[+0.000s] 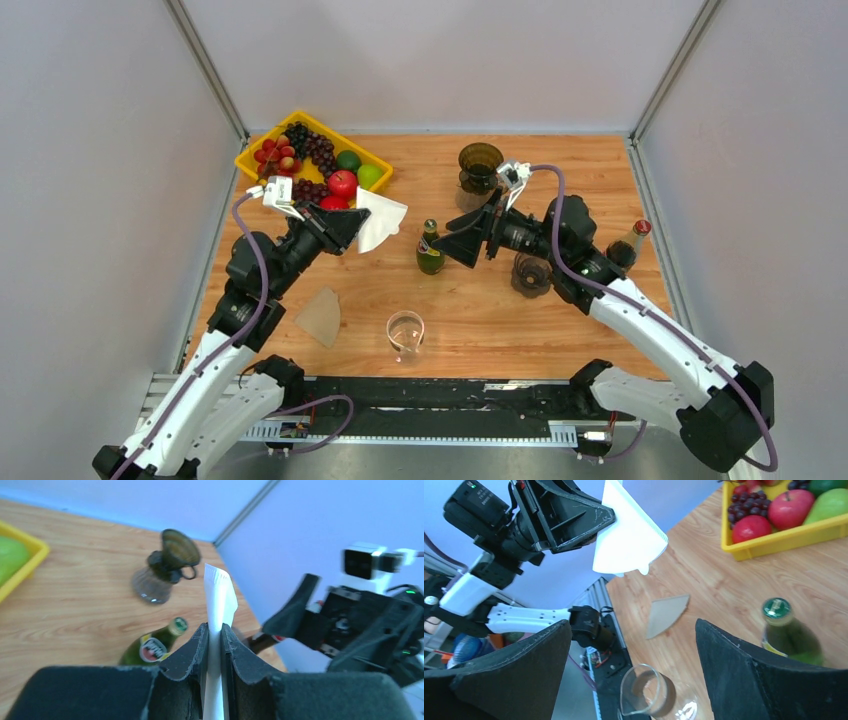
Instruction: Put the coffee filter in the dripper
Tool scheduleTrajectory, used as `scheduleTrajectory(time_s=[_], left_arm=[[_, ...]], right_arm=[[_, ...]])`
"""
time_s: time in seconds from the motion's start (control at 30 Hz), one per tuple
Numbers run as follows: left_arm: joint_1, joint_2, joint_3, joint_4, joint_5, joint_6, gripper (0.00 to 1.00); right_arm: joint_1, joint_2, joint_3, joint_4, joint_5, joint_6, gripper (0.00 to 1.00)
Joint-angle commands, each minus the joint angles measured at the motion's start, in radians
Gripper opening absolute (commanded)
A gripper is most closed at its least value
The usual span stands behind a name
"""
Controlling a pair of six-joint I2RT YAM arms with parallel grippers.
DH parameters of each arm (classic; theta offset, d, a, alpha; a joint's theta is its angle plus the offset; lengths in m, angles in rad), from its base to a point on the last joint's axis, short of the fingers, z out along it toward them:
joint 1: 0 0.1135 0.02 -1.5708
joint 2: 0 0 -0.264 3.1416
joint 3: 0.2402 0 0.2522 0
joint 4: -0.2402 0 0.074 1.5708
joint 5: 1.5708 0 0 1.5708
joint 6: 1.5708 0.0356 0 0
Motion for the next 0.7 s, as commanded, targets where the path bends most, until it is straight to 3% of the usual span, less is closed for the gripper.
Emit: scheduleTrajectory(time_s=[0.0, 0.1, 0.33, 0.67], left_arm=[[-0.003, -0.026, -0.036, 0.235, 0.149, -0.086, 0.22], [-0.004, -0.030, -0.055, 0.290, 0.178, -0.115, 0.22], [-0.013, -0.010, -0.081, 0.362, 0.192, -0.155, 0.22], [-0.031, 0.022, -0.084, 0.369, 0.205, -0.166, 0.22]], right_arm=[[0.061, 0.050, -0.031, 0.258, 0.034, 0.155, 0.94], [0.085, 0.082, -0.055, 0.393, 0.045, 0.218, 0.91], [0.123, 0.143, -0.053, 0.496, 0.096, 0.277, 0.81], [0.144, 0.184, -0.017, 0.503, 0.111, 0.264, 0.71]])
